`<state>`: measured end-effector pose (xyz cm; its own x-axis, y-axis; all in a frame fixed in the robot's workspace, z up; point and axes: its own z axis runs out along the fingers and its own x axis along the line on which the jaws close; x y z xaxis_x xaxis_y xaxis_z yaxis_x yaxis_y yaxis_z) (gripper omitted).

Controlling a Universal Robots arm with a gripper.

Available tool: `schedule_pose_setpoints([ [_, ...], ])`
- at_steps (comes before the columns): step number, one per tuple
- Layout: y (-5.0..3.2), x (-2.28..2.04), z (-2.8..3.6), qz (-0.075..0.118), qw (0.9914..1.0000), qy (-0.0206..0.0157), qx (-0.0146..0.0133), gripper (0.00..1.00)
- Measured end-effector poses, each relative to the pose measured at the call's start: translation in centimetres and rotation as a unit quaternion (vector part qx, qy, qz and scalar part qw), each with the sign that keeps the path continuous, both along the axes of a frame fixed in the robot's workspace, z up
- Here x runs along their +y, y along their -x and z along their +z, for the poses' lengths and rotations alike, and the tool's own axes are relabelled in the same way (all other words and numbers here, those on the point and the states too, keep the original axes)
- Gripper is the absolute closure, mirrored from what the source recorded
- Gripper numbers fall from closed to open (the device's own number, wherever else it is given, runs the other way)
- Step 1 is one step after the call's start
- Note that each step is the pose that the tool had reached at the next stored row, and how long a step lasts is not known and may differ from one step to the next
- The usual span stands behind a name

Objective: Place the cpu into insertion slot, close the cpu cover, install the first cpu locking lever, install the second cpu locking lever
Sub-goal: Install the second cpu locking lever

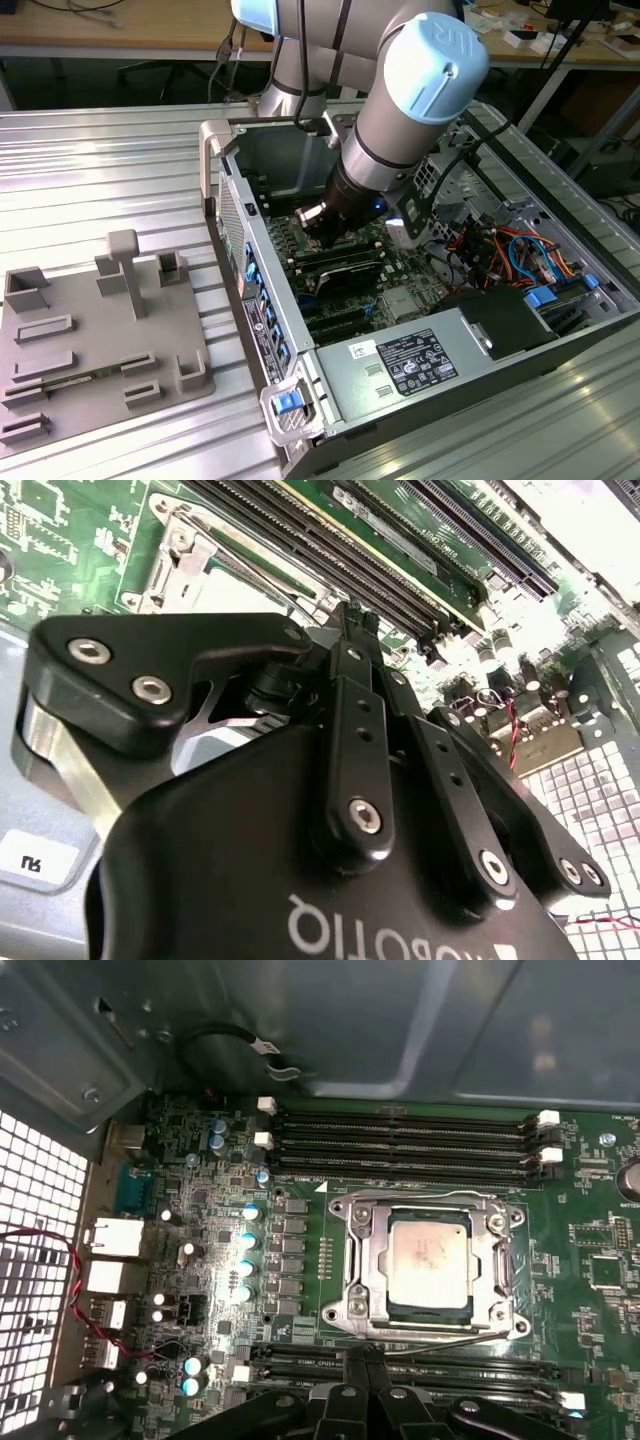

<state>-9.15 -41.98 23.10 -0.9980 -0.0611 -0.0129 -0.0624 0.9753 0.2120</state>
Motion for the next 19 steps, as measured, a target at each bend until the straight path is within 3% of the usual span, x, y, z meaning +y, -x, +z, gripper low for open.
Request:
schedule_pose_setpoints([
  [6, 0.23, 0.01, -0.53, 0.000, 0.99995, -0.0104, 0.0000, 0.89],
  [13, 0.46, 0.00, -1.07, -0.001, 0.99989, -0.0150, 0.0000, 0.89],
  [16, 0.45, 0.01, -1.26, -0.004, 0.99981, -0.0192, -0.0001, 0.89],
  [19, 0.45, 0.00, -1.38, -0.005, 0.99979, -0.0201, -0.0001, 0.89],
])
